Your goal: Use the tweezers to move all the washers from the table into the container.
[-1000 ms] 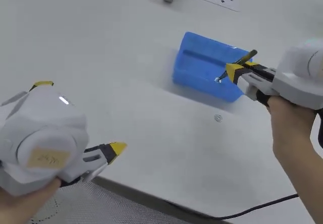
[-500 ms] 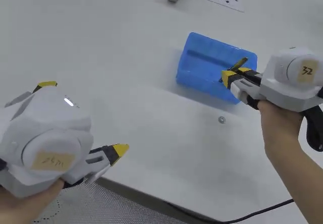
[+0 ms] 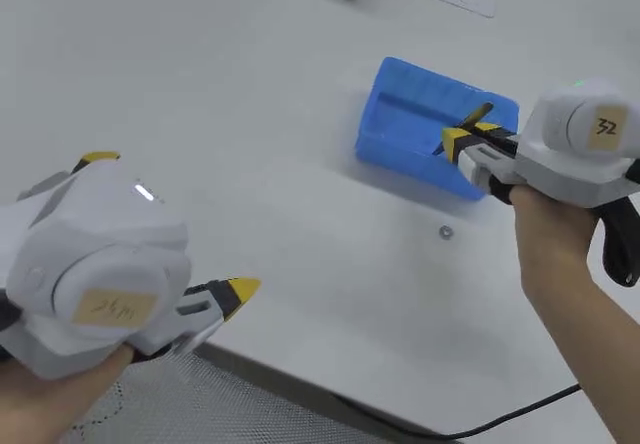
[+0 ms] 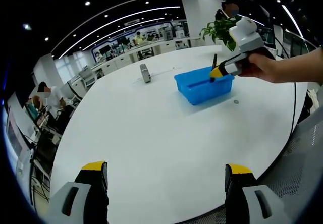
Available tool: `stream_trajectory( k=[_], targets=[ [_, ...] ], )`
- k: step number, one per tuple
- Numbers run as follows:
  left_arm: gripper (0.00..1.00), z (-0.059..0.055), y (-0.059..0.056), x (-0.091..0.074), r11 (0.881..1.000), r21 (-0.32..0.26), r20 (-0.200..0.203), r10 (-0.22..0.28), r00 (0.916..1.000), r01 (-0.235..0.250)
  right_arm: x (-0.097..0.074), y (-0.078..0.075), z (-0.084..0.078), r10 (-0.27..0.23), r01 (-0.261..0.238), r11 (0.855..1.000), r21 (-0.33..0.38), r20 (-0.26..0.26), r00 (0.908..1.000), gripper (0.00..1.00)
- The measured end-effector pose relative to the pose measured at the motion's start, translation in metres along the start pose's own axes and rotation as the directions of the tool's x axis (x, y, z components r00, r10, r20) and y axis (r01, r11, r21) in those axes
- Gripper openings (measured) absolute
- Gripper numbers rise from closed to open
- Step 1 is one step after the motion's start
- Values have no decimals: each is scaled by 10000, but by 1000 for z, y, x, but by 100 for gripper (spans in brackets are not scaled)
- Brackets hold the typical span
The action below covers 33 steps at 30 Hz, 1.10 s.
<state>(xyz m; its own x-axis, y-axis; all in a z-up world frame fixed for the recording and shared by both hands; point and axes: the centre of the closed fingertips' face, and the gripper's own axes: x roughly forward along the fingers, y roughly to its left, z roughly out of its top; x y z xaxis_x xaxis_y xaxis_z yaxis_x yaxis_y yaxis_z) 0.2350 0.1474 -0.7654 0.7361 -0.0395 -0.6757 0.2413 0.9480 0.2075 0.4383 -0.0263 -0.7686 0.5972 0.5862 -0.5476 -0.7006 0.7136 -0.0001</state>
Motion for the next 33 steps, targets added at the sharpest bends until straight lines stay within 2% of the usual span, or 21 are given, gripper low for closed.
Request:
stream_trajectory(
  k=[10,13,18,23,28,33],
  targets=[
    [99,0,0,1,10000,14,-10,20,10000,-20,2,-2,-2,-85,85,9999,89,-29,10000,5],
    [99,0,0,1,10000,31,-10,17,10000,-17,-2,-3,2,-109,106,9995,290,122,9999,5],
    [99,0,0,1,10000,54,-20,0,10000,0,-19,-6,20,-207,180,9986,498,553,9983,5],
    [99,1,0,2,10000,69,-3,-15,10000,15,-40,-2,28,-78,22,9978,657,843,9964,5],
    [99,0,1,2,10000,49,11,14,10000,-14,-60,4,25,-32,-9,9989,474,860,9963,5],
    [99,0,0,2,10000,60,-25,-1,10000,1,-71,15,11,90,-117,9990,441,599,9982,5]
  ],
)
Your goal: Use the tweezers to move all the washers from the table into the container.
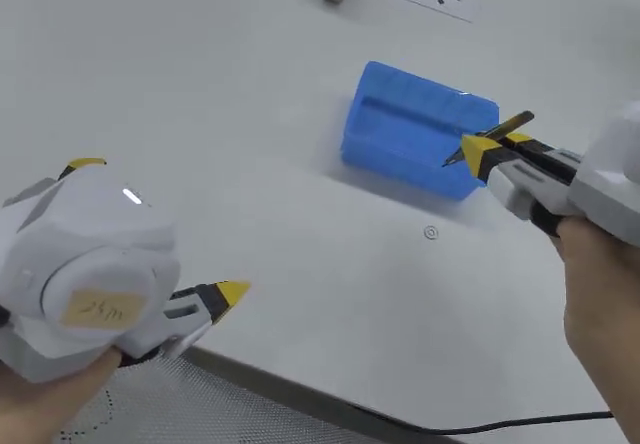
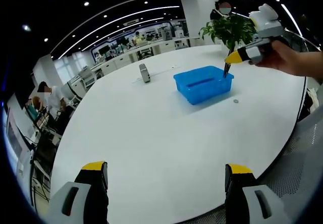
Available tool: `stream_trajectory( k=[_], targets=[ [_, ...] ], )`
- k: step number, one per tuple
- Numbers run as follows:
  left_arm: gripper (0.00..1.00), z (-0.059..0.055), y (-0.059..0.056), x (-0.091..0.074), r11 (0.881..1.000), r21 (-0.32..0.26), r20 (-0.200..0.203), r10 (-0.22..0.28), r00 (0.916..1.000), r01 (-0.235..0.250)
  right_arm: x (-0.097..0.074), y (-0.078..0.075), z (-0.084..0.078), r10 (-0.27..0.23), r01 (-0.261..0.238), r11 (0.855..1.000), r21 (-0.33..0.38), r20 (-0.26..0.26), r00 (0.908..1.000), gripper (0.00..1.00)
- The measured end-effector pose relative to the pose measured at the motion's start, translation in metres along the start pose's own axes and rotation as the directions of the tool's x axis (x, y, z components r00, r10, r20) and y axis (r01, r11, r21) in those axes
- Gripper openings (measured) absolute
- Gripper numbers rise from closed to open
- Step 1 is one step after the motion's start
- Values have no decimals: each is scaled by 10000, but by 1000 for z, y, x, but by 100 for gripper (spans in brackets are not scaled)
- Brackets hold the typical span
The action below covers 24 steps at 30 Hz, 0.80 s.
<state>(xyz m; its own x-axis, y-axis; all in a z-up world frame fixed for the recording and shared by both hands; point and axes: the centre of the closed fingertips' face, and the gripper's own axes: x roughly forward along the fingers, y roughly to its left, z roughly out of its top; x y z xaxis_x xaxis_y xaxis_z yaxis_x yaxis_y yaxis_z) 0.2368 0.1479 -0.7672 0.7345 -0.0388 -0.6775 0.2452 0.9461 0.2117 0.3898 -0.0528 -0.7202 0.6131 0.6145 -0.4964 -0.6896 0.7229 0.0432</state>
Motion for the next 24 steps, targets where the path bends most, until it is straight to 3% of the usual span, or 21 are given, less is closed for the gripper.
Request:
stream_trajectory(
  k=[5,11,20,21,24],
  targets=[
    [99,0,-1,0,10000,10,32,-37,10000,37,-5,9,-24,102,-111,9998,-163,-544,9985,5],
    [99,1,0,-1,10000,-48,78,-49,10000,49,-6,4,-50,-86,101,9998,142,-1063,9943,5],
    [99,0,0,-1,10000,-49,71,-46,10000,46,5,2,-64,2,13,9999,101,-1461,9893,5],
    [99,0,0,-2,10000,-22,71,-31,10000,31,5,2,-60,11,10,9999,162,-1253,9921,5],
    [99,1,0,-2,10000,-59,82,-46,10000,47,4,2,-61,-15,33,9999,127,-1352,9908,5]
  ],
)
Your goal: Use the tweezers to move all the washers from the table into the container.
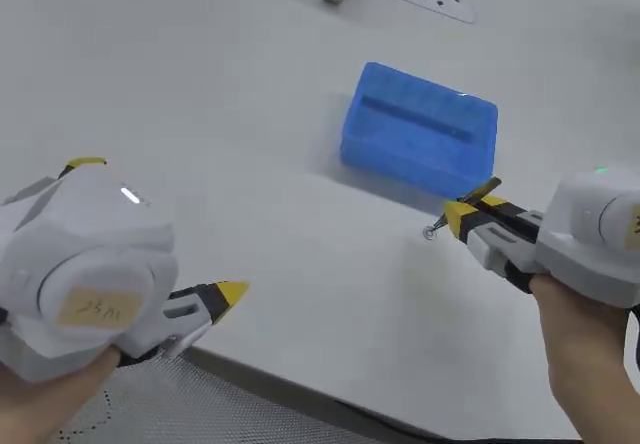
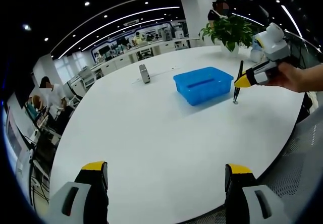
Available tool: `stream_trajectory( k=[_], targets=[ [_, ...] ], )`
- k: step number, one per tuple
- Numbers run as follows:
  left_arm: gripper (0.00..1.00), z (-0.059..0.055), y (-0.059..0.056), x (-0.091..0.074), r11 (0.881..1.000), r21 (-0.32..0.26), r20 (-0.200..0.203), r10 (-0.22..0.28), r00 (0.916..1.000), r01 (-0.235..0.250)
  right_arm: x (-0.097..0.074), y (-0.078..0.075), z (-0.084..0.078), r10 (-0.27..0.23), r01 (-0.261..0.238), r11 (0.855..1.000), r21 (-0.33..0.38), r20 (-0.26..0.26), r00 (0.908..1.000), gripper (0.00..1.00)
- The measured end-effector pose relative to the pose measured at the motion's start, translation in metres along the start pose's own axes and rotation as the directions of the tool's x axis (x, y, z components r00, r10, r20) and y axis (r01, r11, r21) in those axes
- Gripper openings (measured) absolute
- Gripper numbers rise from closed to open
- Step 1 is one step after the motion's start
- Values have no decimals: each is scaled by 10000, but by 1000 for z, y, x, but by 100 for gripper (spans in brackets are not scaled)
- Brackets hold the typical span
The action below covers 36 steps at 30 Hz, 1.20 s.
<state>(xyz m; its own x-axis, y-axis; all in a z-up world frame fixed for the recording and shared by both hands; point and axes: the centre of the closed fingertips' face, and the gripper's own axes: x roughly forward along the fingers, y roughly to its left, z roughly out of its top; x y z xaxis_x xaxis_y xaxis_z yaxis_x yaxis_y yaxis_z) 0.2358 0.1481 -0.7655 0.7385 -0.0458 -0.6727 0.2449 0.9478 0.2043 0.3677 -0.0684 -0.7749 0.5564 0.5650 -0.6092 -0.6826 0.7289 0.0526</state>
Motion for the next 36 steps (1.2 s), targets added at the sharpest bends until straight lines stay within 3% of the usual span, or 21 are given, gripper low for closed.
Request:
stream_trajectory(
  k=[19,26,36],
  targets=[
    [99,0,-1,0,10000,59,-54,-16,10000,16,-1,-2,-1,-21,18,9997,250,111,9999,5],
    [99,-1,-2,1,9999,99,-91,-35,10000,36,0,-2,-4,19,-17,9996,274,-88,10000,5],
    [99,-1,-1,1,9999,100,-94,-25,10000,26,0,2,-4,-38,36,10000,60,266,9996,4]
  ],
)
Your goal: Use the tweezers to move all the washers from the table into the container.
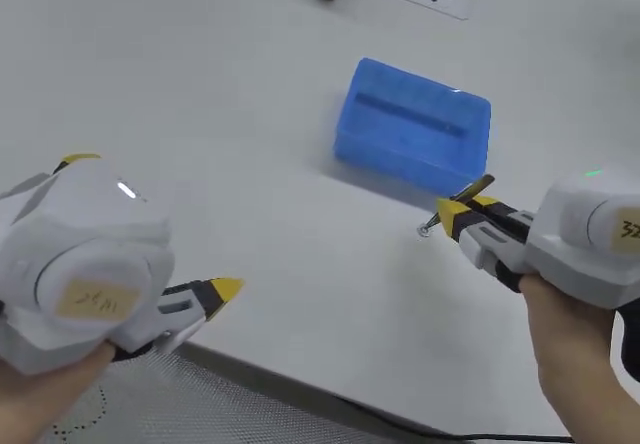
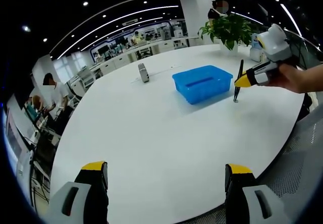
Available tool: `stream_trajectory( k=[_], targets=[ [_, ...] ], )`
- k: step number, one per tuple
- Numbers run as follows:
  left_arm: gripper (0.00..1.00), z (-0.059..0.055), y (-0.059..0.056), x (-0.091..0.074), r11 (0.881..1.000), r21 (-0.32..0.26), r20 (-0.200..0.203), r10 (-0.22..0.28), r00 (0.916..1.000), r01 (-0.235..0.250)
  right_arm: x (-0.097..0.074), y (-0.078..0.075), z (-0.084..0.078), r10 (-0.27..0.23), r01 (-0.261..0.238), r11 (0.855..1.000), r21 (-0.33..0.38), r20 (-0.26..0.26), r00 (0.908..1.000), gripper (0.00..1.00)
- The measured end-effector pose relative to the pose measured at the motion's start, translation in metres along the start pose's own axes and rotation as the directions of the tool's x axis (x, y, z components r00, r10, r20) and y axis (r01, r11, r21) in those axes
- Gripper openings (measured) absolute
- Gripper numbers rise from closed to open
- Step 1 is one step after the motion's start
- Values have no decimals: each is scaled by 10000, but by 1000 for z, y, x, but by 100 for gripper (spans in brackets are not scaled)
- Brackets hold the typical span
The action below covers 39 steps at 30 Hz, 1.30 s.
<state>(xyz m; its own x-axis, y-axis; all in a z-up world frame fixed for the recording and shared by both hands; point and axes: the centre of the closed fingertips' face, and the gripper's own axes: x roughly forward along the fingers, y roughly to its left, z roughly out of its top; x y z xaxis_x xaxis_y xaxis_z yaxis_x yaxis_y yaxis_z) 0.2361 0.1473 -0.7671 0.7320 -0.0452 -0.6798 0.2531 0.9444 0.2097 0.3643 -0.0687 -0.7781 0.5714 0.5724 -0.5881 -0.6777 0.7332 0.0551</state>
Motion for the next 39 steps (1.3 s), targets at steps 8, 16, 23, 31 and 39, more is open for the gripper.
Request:
stream_trajectory(
  k=[8,16,23,31,39],
  targets=[
    [99,0,0,0,10000,13,9,-23,10000,23,3,-3,1,-107,107,9999,-60,-70,9999,4],
    [99,0,-1,0,10000,48,-6,-41,10000,41,0,-1,9,-44,38,9997,-237,-231,9997,4],
    [99,0,-2,1,10000,93,-33,-32,10000,33,-11,-6,36,-90,100,9993,-368,279,9996,4],
    [99,1,-1,0,10000,74,24,-3,10000,3,-18,-8,63,-107,152,9984,-549,812,9966,4],
    [99,0,0,0,10000,85,-23,35,10000,-35,-10,-16,85,-222,307,9972,-683,1212,9924,4]
  ],
)
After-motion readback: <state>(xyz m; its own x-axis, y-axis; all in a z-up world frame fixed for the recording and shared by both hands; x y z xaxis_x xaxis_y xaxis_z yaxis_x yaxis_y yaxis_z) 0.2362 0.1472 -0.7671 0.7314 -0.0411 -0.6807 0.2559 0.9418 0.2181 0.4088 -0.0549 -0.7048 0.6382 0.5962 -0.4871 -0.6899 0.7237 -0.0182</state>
